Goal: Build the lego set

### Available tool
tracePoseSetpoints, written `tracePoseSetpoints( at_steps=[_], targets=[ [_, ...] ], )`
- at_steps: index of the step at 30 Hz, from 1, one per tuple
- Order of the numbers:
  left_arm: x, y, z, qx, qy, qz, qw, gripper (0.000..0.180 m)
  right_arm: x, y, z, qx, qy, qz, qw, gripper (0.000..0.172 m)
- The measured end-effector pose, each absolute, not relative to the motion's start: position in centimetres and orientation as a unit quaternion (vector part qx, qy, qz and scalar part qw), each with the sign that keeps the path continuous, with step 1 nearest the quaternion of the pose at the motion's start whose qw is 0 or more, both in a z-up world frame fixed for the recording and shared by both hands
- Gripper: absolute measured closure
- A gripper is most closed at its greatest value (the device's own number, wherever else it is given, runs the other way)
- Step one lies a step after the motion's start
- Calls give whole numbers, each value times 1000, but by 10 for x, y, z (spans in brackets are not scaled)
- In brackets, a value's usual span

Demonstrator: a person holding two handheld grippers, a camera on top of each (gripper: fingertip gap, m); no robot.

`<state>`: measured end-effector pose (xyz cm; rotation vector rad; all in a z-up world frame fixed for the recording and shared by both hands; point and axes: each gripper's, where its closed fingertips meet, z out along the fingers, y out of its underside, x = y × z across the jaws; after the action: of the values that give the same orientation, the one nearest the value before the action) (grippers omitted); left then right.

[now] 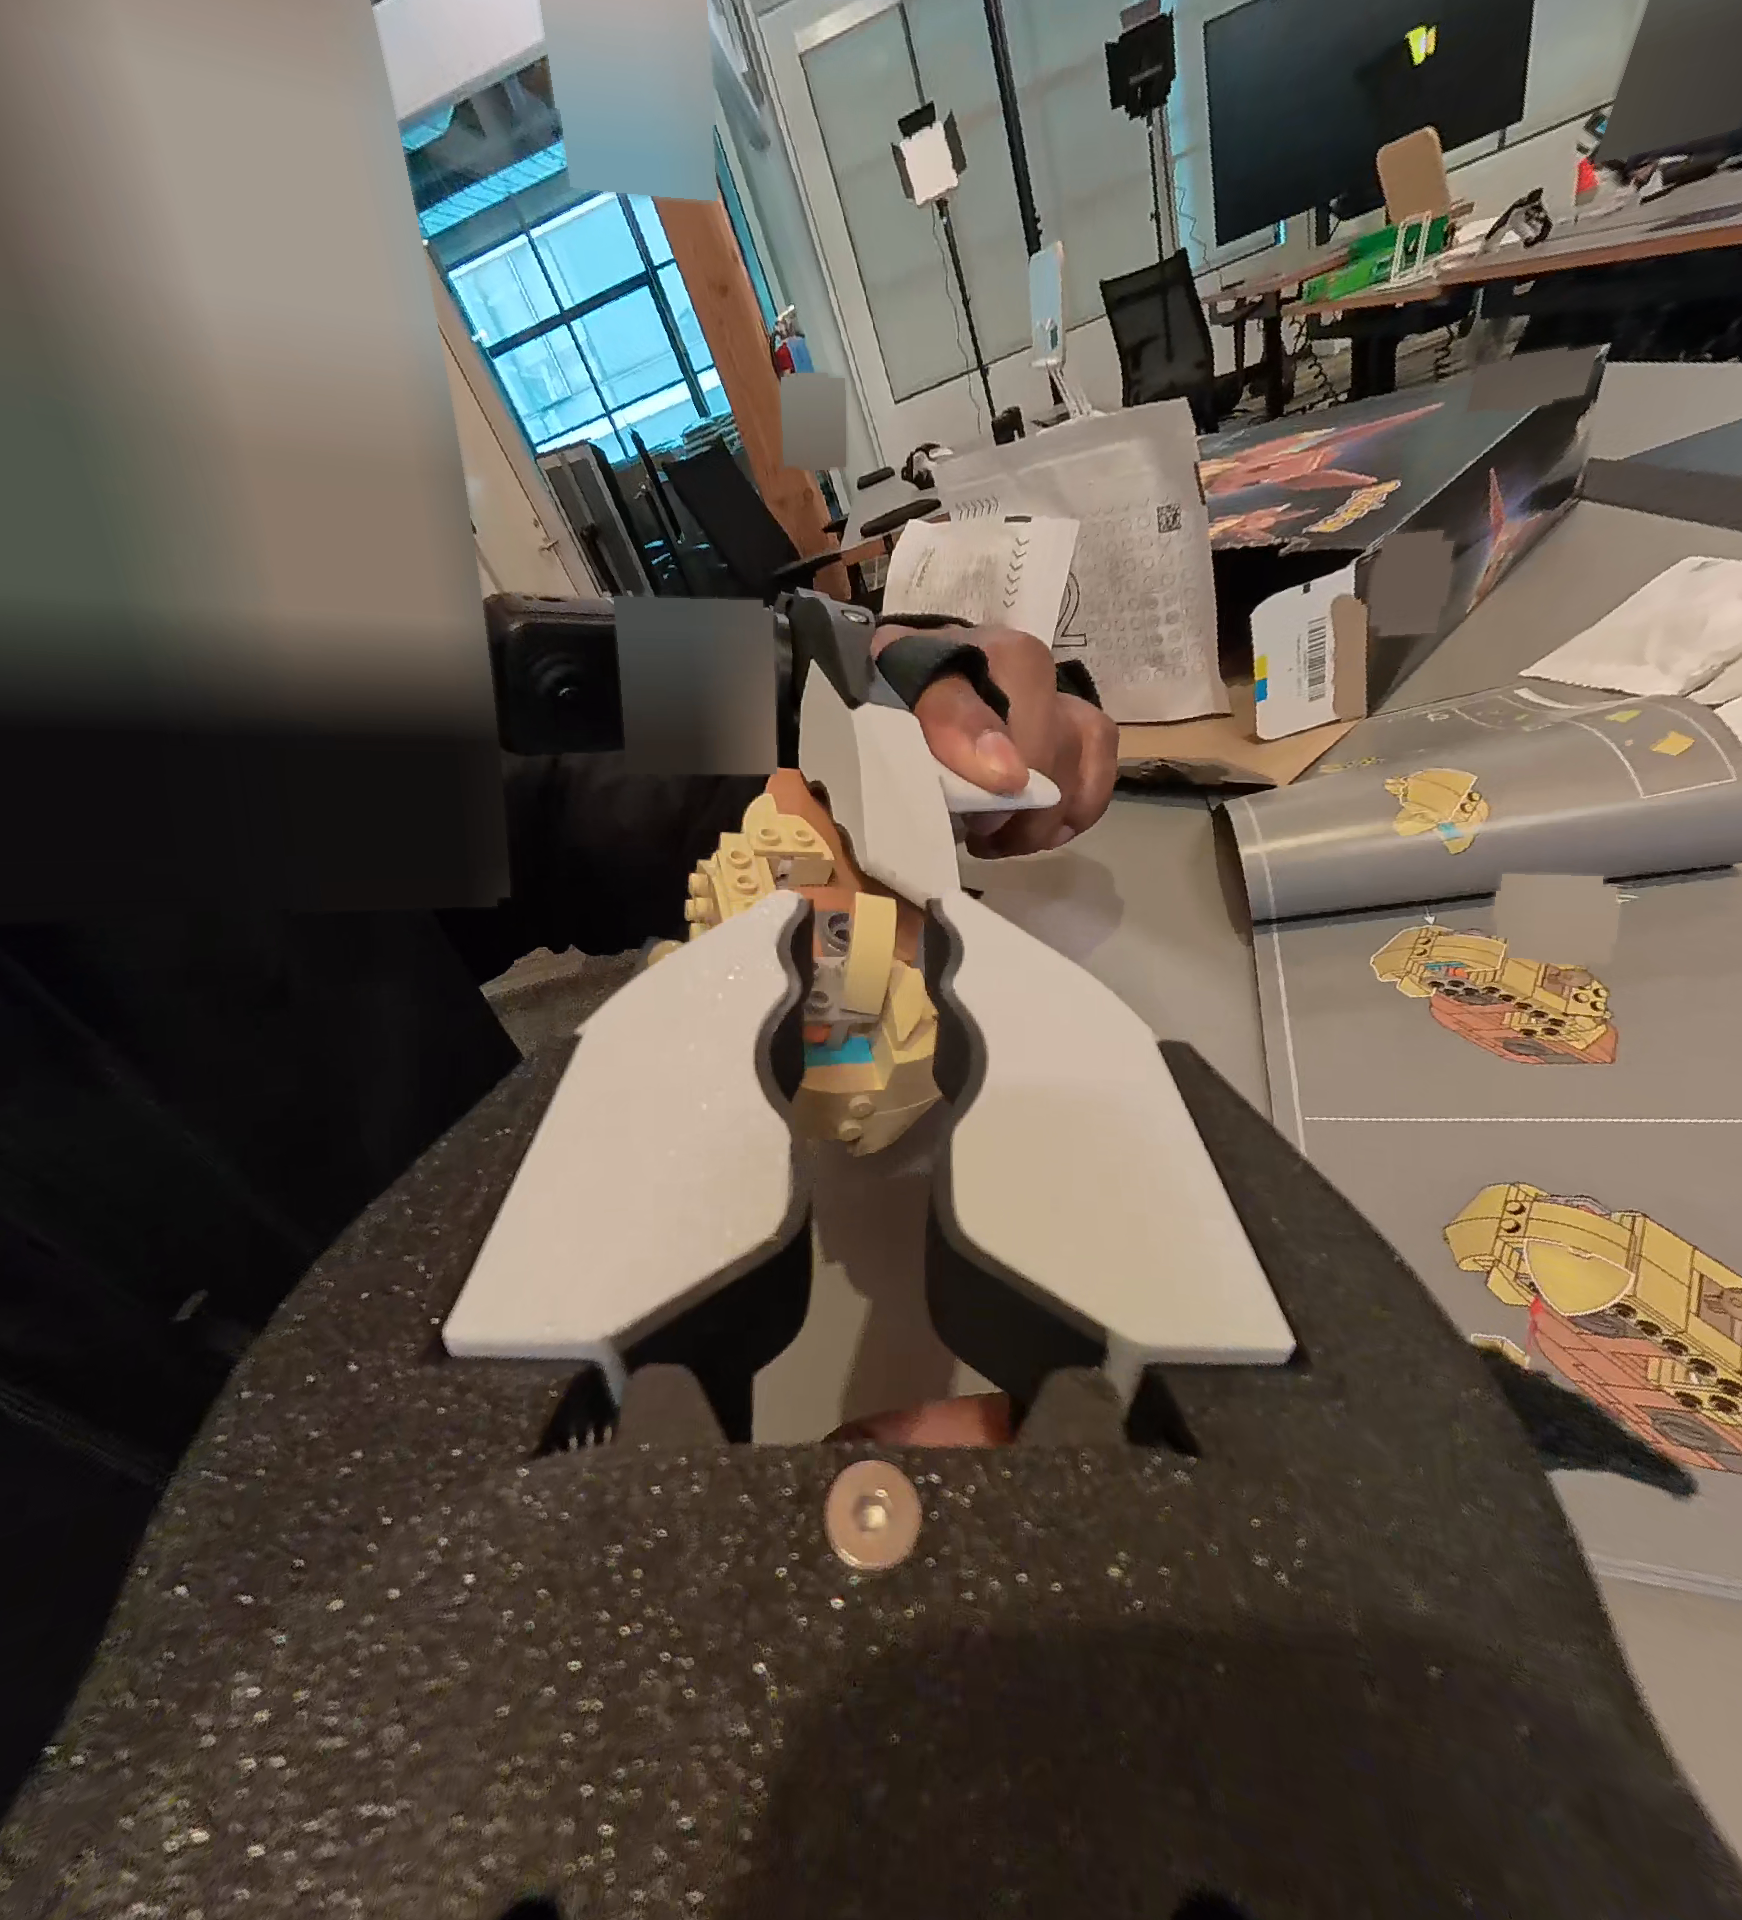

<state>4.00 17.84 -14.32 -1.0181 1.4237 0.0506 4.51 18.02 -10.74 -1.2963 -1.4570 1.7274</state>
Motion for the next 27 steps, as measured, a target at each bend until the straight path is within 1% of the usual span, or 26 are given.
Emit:
tracePoseSetpoints(
  at_steps=[5, 11, 13, 27],
  targets=[
    [40, 178, -147, -447, 633, 26, 632, 143, 44, 181, -110, -484, -540, 635, 266, 157],
    [42, 177, -151, -444, 643, 34, 623, 144, 42, 178, -120, -495, -558, 617, 250, 158],
    [42, 177, -150, -446, 640, 30, 625, 144, 42, 177, -120, -495, -556, 620, 247, 161],
    [44, 182, -128, -452, 576, 9, 681, 143, 41, 183, -97, -472, -453, 703, 277, 164]
  ],
)
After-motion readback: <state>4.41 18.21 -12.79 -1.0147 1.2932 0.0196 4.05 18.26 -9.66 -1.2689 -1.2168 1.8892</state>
